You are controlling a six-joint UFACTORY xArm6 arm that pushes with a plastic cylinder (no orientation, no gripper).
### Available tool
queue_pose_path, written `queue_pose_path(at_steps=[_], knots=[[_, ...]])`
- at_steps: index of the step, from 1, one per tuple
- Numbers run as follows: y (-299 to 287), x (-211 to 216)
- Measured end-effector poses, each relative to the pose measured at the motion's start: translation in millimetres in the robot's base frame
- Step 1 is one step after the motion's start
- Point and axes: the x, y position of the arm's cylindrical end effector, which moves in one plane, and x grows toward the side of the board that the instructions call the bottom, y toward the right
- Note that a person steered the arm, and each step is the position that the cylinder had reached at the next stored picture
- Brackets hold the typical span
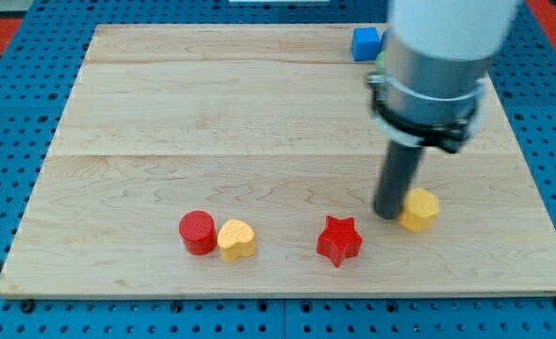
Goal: Push the red star and yellow hexagon horizontally to each other
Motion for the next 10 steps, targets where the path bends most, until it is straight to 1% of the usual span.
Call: queue_pose_path(at_steps=[1, 2, 3, 4, 5, 7, 8, 9, 10], knots=[[28, 20], [-14, 69], [-71, 59], [-53, 42], [-10, 10], [-134, 37], [-141, 22], [-110, -5], [-13, -50]])
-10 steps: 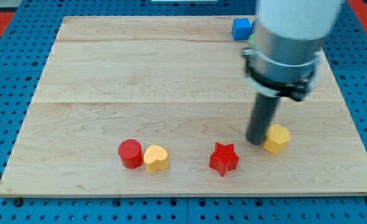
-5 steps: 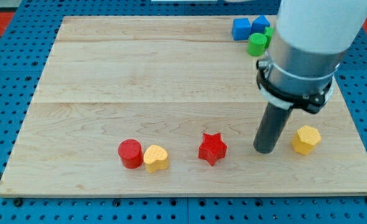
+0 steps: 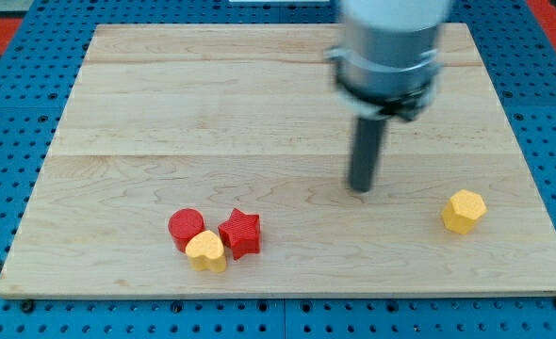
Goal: Push the red star and yellow hexagon horizontally to each other
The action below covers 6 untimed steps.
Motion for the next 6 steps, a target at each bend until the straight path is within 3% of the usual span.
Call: queue_pose_path(at_steps=[1, 2, 3, 5, 6], knots=[[87, -30], [129, 10], [95, 42], [112, 50], [73, 78]])
